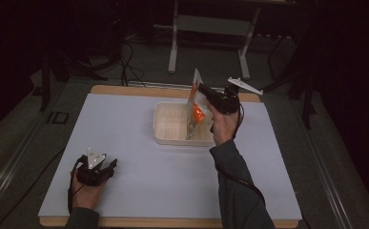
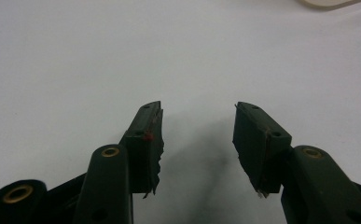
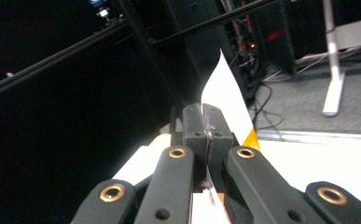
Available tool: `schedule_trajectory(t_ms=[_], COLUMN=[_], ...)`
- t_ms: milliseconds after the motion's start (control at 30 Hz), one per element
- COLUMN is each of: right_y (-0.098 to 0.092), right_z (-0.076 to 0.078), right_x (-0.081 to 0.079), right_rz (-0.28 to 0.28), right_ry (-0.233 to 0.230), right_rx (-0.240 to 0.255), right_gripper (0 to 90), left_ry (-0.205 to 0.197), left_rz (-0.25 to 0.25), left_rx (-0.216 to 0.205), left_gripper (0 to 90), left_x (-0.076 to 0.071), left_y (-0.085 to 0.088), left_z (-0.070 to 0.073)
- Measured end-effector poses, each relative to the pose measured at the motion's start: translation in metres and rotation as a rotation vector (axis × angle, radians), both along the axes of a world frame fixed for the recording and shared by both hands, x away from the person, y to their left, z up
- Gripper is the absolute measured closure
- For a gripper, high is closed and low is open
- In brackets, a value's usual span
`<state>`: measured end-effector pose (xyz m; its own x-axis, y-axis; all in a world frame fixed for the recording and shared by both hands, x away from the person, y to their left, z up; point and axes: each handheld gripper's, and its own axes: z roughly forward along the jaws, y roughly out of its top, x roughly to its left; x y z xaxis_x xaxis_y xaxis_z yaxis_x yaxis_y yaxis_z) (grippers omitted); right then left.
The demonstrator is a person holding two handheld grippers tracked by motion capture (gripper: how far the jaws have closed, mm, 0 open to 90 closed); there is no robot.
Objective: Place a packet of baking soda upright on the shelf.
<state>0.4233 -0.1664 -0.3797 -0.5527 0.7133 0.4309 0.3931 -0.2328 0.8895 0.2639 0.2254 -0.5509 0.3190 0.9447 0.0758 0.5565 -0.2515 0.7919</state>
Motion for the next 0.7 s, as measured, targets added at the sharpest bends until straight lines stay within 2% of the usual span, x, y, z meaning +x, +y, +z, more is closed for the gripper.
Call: schedule_trajectory(t_ms=[233, 367, 533, 633, 700], right_y=[0.0025, 0.0011, 0.0002, -0.001, 0.0012], right_z=[-0.0032, -0.0053, -0.0049, -0.0043, -0.0061], right_x=[0.004, 0.0019, 0.0006, 0.0031, 0.0032], right_rz=[0.003, 0.007, -0.006, -0.017, -0.011], right_ry=[0.001, -0.004, -0.014, -0.014, -0.018], right_rx=[-0.015, -0.004, -0.023, -0.004, -0.02], right_gripper=[90.0, 90.0, 90.0, 90.0, 90.0], left_ry=[0.0, 0.002, 0.001, 0.0, 0.003], left_rz=[-0.002, -0.003, -0.003, -0.002, -0.005], left_rx=[-0.002, 0.002, 0.001, -0.003, -0.003], left_gripper=[51.9, 51.9, 51.9, 51.9, 51.9], left_x=[-0.0002, -0.0002, -0.0004, -0.0005, -0.0001], left_y=[-0.0002, -0.0007, -0.0012, -0.0012, -0.0006], left_z=[0.0, 0.0001, 0.0, 0.0, 0.0])
